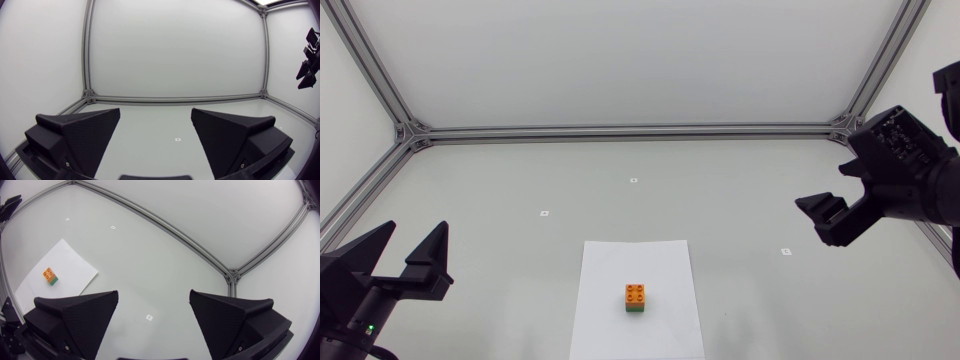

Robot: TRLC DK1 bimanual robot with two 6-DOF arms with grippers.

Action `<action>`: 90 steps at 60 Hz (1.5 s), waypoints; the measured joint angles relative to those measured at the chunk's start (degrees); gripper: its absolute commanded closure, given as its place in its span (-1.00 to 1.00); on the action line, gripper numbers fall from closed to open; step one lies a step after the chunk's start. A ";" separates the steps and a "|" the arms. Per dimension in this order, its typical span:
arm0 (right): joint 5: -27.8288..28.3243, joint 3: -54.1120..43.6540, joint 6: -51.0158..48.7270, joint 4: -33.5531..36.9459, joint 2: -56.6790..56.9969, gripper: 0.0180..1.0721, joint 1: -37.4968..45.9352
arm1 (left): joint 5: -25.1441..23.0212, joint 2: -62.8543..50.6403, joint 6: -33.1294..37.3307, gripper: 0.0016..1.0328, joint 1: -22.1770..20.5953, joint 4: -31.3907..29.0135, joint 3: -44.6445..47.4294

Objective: Pick up the orange 2x2 brick with the right arm and stack it on top of the green 2x2 brick in the center

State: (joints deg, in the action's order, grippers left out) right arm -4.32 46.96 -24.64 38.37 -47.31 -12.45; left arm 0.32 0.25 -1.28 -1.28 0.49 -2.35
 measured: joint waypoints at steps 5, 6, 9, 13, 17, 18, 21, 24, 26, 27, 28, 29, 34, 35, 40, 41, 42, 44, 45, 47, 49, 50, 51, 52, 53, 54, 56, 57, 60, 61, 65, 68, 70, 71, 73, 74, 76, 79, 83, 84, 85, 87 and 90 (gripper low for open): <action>1.38 -3.13 -0.02 -1.40 4.13 -0.93 3.19 | 0.02 0.00 0.00 -0.92 0.00 0.00 0.00; 1.55 -3.61 -0.02 -1.40 4.72 -0.93 3.58 | 0.00 0.00 0.00 -0.92 -0.02 0.00 0.00; 2.21 -5.49 -0.02 -2.14 6.58 -0.93 4.68 | 0.02 0.00 0.00 -0.92 0.00 0.00 0.00; 2.82 -8.26 0.26 -3.67 9.35 -0.93 6.01 | 0.02 0.00 0.02 -0.92 0.00 0.00 0.00; 2.84 -11.08 1.86 -5.86 12.76 -0.93 7.54 | 0.02 0.00 0.02 -0.92 0.00 0.00 0.00; 2.84 -11.91 2.62 -6.40 14.03 -0.93 8.09 | 0.00 0.00 0.02 -0.92 0.00 0.00 0.00; 3.13 -13.92 4.31 -8.09 17.33 -0.93 9.29 | 0.00 0.00 0.02 -0.92 0.00 0.02 0.00; 5.11 -15.65 5.51 -9.11 21.24 -0.93 10.49 | 0.00 0.00 0.02 -0.92 0.00 0.00 0.00; 6.58 -16.39 6.10 -9.11 23.56 -0.93 11.43 | 0.00 0.00 0.02 -0.92 0.00 0.00 0.00; 7.08 -16.59 6.25 -9.14 24.44 -0.93 11.76 | 0.02 0.00 0.00 -0.92 0.00 0.00 0.00; 7.58 -16.79 6.32 -9.25 25.40 -0.93 12.15 | 0.00 0.00 0.00 -0.92 0.00 0.02 0.00; 7.76 -16.98 6.54 -9.55 26.21 -0.93 12.44 | 0.02 0.00 0.00 -0.92 0.00 0.02 0.00; 7.96 -18.38 7.50 -11.91 28.48 -0.93 12.96 | 0.00 0.00 0.00 -0.92 -0.02 0.02 0.00; 7.96 -18.78 7.78 -12.35 28.83 -0.93 12.96 | 0.00 0.00 0.02 -0.92 0.00 0.02 0.00; 7.91 -21.62 9.14 -14.53 30.53 -0.93 12.94 | 0.02 0.00 0.00 -0.92 0.00 0.00 0.00; 7.89 -22.23 9.44 -14.99 30.91 -0.93 12.96 | 0.02 0.00 0.02 -0.92 -0.02 0.00 0.00; 7.85 -22.73 9.64 -15.32 31.19 -0.93 12.94 | 0.02 0.00 0.02 -0.92 0.00 0.00 0.00; 7.72 -23.91 10.21 -16.37 31.85 -0.93 12.94 | 0.02 0.00 0.02 -0.92 0.00 0.00 0.00; 7.65 -24.41 10.45 -16.81 32.13 -0.93 12.94 | 0.02 0.00 0.00 -0.92 0.00 0.00 0.00; 7.48 -25.46 11.15 -17.73 32.81 -0.93 12.94 | 0.00 0.00 0.00 -0.92 0.00 0.02 0.00; 7.48 -26.38 11.63 -18.64 33.44 -0.93 12.94 | 0.02 0.00 0.00 -0.92 -0.02 0.00 0.00; 7.48 -26.97 11.96 -19.30 33.86 -0.93 12.94 | 0.02 0.00 0.02 -0.92 -0.02 0.00 0.00; 7.43 -27.43 12.24 -19.78 34.18 -0.93 12.94 | 0.00 0.00 0.00 -0.92 -0.02 0.00 0.00; 7.32 -28.00 12.57 -20.37 34.60 -0.93 12.94 | 0.02 0.00 0.02 -0.92 0.00 0.00 0.00; 7.28 -28.44 12.79 -20.76 34.93 -0.93 12.94 | 0.00 0.00 0.02 -0.92 0.00 0.00 0.00; 7.23 -28.85 12.98 -21.07 35.21 -0.93 12.94 | 0.02 0.00 0.00 -0.92 0.00 0.02 0.00; 7.06 -29.86 13.60 -22.16 35.91 -0.93 12.94 | 0.00 0.00 0.02 -0.92 0.00 0.00 0.00; 7.06 -30.29 13.92 -22.60 36.22 -0.93 12.94 | 0.00 0.00 0.02 -0.92 0.00 0.00 0.00; 6.84 -31.76 14.71 -24.20 37.24 -0.93 12.94 | 0.00 0.00 0.00 -0.92 0.00 0.00 0.00; 6.78 -32.20 15.06 -24.65 37.57 -0.92 12.94 | 0.00 0.00 0.00 -0.92 0.00 0.00 0.00; 6.38 -34.14 16.04 -26.49 38.91 -0.92 12.94 | 0.00 0.00 0.00 -0.92 -0.02 0.00 0.00; 6.08 -35.52 16.85 -27.87 39.87 -0.92 12.94 | 0.00 0.00 0.00 -0.92 0.00 0.00 0.00; 5.97 -36.59 17.46 -28.94 40.50 -0.92 12.94 | 0.02 0.00 0.00 -0.92 0.00 0.00 0.00; 5.95 -37.05 17.79 -29.40 40.89 -0.92 12.94 | 0.02 0.00 0.00 -0.92 -0.02 0.00 0.00; 5.79 -38.07 18.47 -30.21 41.57 -0.92 12.94 | 0.00 0.00 0.02 -0.92 0.00 0.00 0.00; 5.77 -38.53 18.73 -30.69 41.88 -0.92 12.92 | 0.02 0.00 0.02 -0.92 -0.02 0.00 0.00; 5.57 -39.52 19.19 -31.61 42.58 -0.92 12.92 | 0.02 0.00 0.00 -0.92 -0.02 0.00 0.00; 5.51 -41.05 20.13 -33.27 43.63 -0.92 12.90 | 0.00 0.00 0.00 -0.92 0.00 0.00 0.00; 5.11 -43.01 21.35 -35.06 45.00 -0.92 12.90 | 0.02 0.00 0.02 -0.92 0.00 0.00 0.00; 5.07 -43.47 21.68 -35.63 45.31 -0.92 12.90 | 0.00 0.00 0.00 -0.92 0.00 0.00 0.00; 5.03 -43.93 21.86 -36.09 45.64 -0.92 12.90 | 0.00 0.00 0.00 -0.92 -0.02 0.00 0.00; 4.87 -45.05 22.32 -36.98 46.38 -0.92 12.87 | 0.02 0.00 0.02 -0.92 -0.02 0.00 0.00; 4.50 -45.59 22.80 -37.33 46.66 -0.92 12.87 | 0.00 0.00 0.00 -0.92 -0.02 0.00 0.00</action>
State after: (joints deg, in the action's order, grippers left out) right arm 0.19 1.37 -1.85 1.04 -0.64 0.43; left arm 0.32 0.25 -1.28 -1.30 0.49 -2.35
